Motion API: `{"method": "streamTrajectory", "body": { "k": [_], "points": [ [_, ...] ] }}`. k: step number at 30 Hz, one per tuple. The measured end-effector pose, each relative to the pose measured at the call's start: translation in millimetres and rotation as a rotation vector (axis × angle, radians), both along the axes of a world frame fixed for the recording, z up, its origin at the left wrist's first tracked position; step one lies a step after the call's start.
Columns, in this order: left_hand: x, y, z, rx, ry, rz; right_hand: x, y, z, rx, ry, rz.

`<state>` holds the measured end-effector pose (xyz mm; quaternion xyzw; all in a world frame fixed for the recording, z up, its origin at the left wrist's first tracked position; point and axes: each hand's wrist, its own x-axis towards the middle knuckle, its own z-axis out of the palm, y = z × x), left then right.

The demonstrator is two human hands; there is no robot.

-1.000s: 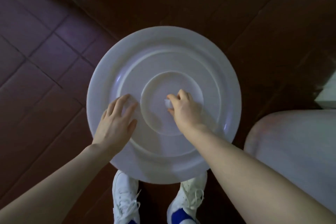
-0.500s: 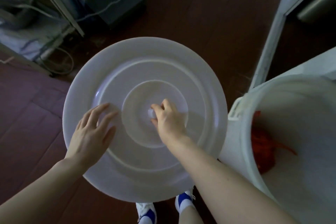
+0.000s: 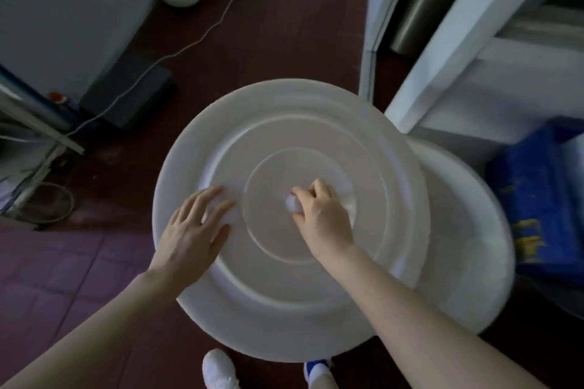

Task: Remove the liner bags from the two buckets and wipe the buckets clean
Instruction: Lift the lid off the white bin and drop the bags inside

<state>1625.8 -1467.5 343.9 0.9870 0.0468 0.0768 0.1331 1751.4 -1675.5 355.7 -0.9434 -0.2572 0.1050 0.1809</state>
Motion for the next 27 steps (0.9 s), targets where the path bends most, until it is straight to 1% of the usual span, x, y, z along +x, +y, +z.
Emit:
{"method": "streamTrajectory", "body": {
  "k": [7,12,15,21,27],
  "points": [
    [82.4,-128.7,-23.0,-0.102,0.152,-0.09,53.3,-147.7,-12.8,-0.15,0.078,-0.169],
    [120.3,-179.8,-47.0,-0.125,0.271,-0.158,74.7,-213.7,-38.9,-0.21,0.13,-0.251],
    [136.9,-196.4,-67.6,-0.082,0.35,-0.188,84.8,-232.8,-62.1,-0.217,0.162,-0.287],
    [151.8,-207.9,-100.9,-0.031,0.51,-0.168,93.7,-241.8,-103.8,-0.209,0.225,-0.3],
    [156.5,-198.4,-120.0,-0.022,0.572,-0.186,99.1,-236.3,-125.7,-0.221,0.251,-0.293]
  ]
}}
